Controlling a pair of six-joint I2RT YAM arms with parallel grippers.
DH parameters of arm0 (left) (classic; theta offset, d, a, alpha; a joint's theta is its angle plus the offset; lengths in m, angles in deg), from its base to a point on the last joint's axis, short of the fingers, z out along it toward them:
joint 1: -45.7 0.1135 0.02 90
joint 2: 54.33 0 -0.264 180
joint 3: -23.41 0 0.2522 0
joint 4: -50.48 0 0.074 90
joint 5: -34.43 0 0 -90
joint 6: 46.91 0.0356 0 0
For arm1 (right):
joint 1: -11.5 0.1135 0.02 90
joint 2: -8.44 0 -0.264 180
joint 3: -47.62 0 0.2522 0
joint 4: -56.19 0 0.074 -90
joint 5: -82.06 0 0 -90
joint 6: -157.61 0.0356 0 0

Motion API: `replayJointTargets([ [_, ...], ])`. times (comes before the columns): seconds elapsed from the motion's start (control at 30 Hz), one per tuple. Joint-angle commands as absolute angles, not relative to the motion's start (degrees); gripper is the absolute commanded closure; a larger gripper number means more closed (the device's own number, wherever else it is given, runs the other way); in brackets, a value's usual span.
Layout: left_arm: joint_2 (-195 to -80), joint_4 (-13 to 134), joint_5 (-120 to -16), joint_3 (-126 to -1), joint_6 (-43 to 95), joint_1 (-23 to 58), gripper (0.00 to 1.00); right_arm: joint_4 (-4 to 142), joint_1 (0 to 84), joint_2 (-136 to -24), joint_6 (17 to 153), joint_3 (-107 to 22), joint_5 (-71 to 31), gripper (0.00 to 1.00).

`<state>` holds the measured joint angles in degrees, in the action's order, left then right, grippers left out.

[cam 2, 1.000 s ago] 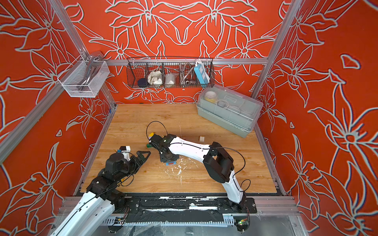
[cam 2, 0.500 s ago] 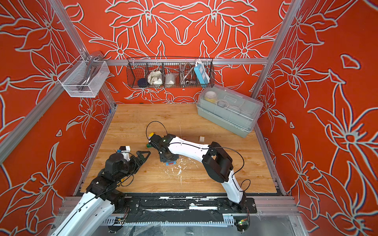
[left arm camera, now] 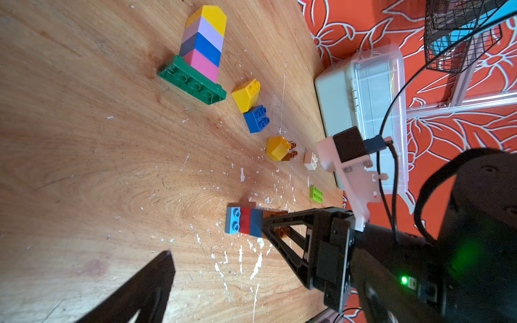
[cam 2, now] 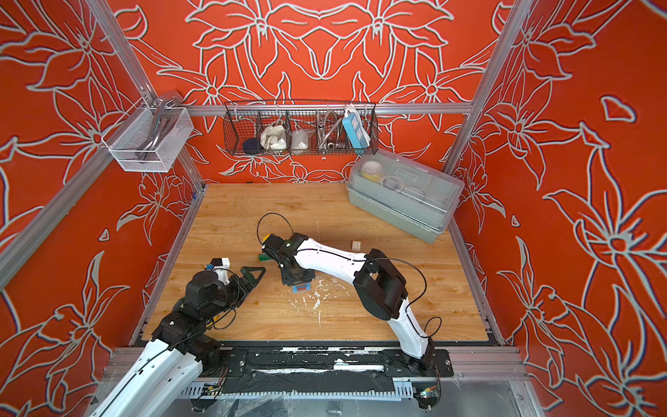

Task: Assemble the number 1 with lego
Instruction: Assemble the lego brick with the lego brick, then move the lego brick at the center of the board.

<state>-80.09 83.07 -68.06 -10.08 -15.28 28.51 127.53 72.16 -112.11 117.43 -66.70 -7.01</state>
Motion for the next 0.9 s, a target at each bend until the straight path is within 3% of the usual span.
replayJointTargets([
  [0.0, -79.51, 83.36, -67.57, -9.76, -15.18, 28.92, 0.02, 128.66, 71.7, -115.28, 116.79, -64.56, -7.95, 0.59],
  [0.47, -80.17, 83.07, -67.64, -9.76, -15.12, 28.91, 0.02, 127.23, 70.46, -102.06, 117.01, -67.31, -5.05, 0.39],
  [0.6, -81.41, 82.47, -68.08, -9.91, -15.01, 28.91, 0.02, 126.15, 67.72, -99.76, 112.5, -67.27, -3.2, 0.39],
  [0.87, -94.13, 81.92, -70.62, -14.04, -13.21, 28.93, 0.04, 123.69, 58.51, -105.61, 102.82, -72.54, -6.91, 0.49],
])
